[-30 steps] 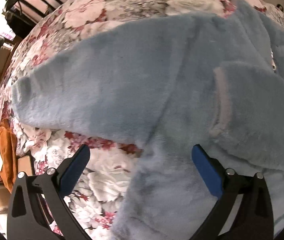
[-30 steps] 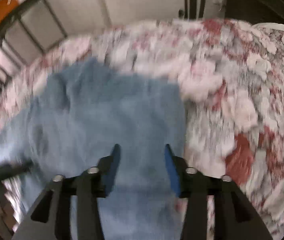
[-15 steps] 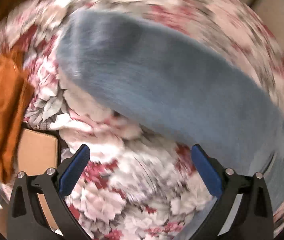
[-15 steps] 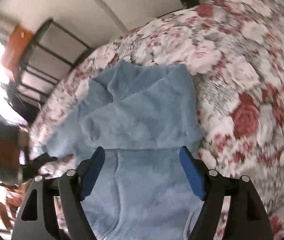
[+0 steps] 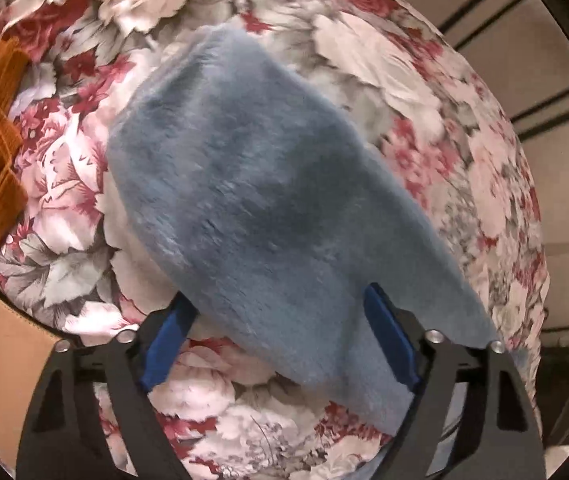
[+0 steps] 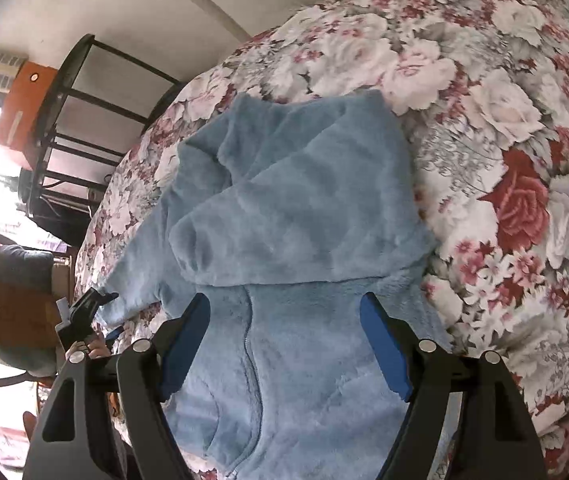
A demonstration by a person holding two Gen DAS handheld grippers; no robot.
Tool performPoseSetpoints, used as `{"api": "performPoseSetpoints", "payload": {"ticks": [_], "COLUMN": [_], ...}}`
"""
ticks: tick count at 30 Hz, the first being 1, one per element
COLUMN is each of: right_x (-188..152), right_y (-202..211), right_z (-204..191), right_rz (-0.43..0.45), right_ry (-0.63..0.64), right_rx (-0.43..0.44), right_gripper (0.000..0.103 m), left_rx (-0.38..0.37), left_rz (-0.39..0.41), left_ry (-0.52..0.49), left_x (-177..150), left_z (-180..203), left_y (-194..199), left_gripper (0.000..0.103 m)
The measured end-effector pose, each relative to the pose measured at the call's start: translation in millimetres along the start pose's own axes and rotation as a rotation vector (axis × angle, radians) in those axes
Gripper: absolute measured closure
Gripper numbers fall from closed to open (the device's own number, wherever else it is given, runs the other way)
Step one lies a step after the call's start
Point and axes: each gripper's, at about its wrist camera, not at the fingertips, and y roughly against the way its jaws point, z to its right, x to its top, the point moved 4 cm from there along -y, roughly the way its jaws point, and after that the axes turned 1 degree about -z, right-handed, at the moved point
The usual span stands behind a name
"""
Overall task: Fold small clothes
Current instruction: 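Move the left gripper to the other sleeve cuff and grasp it, then fold the held sleeve across the jacket front with the left gripper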
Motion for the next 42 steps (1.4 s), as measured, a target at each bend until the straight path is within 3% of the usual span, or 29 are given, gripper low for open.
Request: {"api": "performPoseSetpoints", "payload": {"ticks": [5, 13, 21, 32, 36, 42], "right_x": [1, 0, 0, 8, 10, 9], "right_y": [-3, -2, 2, 22, 27, 37], "right_z": [-2, -3, -4, -12, -10, 1], "right_rz": [-0.008, -0.003, 0.013, 0.099, 0.102, 0.097], "right_ry": [0.007, 0.008, 0.005, 0.059, 0.059, 0.012], "right_rx": [0.001, 0.001, 0.004, -0.086, -0.134, -0.124], "right_gripper": [0.025, 0.025, 0.025, 0.022, 0.018, 0.016], "left_rx": [-0.066, -0.055, -0.024, 0.086, 0.086, 0.061], "left_rz": [0.026, 0.064, 0.135, 0.351, 0.383, 0.412], "left_ry": [0.082, 0.081, -0.036, -0.457, -0.574, -0.689], "left_x": [-3, -3, -16, -87, -116, -154], "left_z": [-11, -13, 17, 123, 152, 185], "left_y": [7, 22, 63, 133, 142, 150], "left_gripper": [0.038, 0.090, 0.091, 0.092, 0.093, 0.093]}}
